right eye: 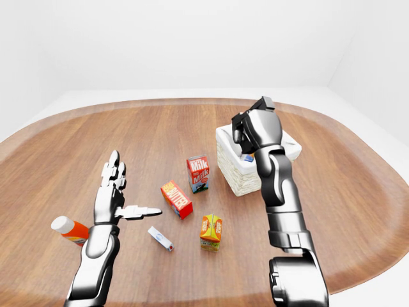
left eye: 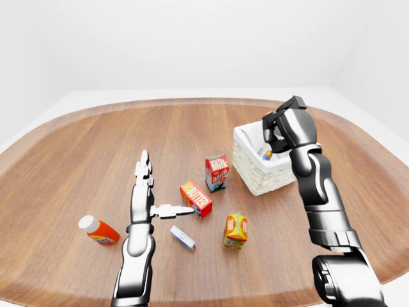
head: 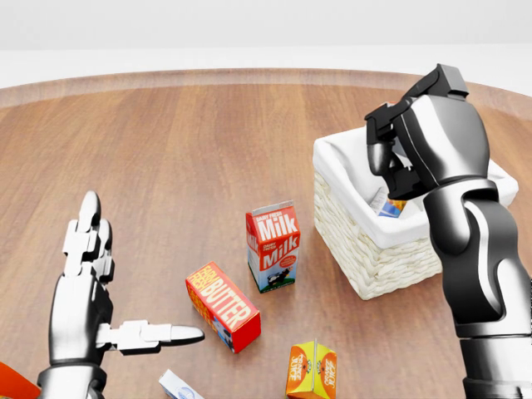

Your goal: Pick up the alphabet soup and the tomato sauce, and put them in the basket.

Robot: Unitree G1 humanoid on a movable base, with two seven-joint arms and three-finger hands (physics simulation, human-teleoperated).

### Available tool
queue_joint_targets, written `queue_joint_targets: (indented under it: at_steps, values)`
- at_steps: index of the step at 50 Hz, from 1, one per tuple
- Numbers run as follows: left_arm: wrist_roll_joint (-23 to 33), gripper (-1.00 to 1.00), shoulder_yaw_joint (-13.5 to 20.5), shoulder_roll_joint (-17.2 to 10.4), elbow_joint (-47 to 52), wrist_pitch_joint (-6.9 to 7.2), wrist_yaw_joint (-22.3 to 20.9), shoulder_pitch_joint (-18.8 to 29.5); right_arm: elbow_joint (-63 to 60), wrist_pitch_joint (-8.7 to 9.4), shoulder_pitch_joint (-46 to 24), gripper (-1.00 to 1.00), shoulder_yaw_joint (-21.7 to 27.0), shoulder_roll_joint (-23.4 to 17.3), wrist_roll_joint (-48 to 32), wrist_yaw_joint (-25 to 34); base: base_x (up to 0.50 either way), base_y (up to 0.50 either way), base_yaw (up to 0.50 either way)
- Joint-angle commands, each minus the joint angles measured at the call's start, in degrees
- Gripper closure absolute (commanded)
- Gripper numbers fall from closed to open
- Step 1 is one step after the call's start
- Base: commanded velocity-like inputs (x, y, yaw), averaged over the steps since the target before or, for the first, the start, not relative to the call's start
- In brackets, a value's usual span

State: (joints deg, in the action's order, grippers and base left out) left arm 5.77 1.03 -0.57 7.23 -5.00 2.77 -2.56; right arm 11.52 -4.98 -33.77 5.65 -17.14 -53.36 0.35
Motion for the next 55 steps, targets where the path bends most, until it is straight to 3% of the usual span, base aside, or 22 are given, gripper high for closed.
queue_joint_targets:
  at_steps: [1, 29, 43, 55]
  values:
    - [-1.34, -1.0, 0.58, 0.03, 0.48, 0.0, -0.3, -0.08, 8.83, -0.02, -4.53, 1.0, -0.89, -1.38, -1.25, -3.23, 0.0, 0.0, 0.0]
    - [-1.45, -1.0, 0.67, -0.05, 0.58, 0.0, -0.34, 0.11, 33.24, -0.02, -16.77, 1.0, -3.5, -4.37, -7.04, -10.13, 0.0, 0.0, 0.0]
    - [-1.5, -1.0, 0.68, -0.05, 0.78, 0.0, -0.46, 0.1, 47.73, -0.02, -22.39, 1.0, -5.74, -4.5, -9.47, -15.78, 0.0, 0.0, 0.0]
    - [-1.47, -1.0, 0.63, -0.03, 0.61, 0.0, -0.43, 0.12, 54.65, -0.02, -26.14, 1.0, -8.0, -4.06, -13.0, -17.32, 0.0, 0.0, 0.0]
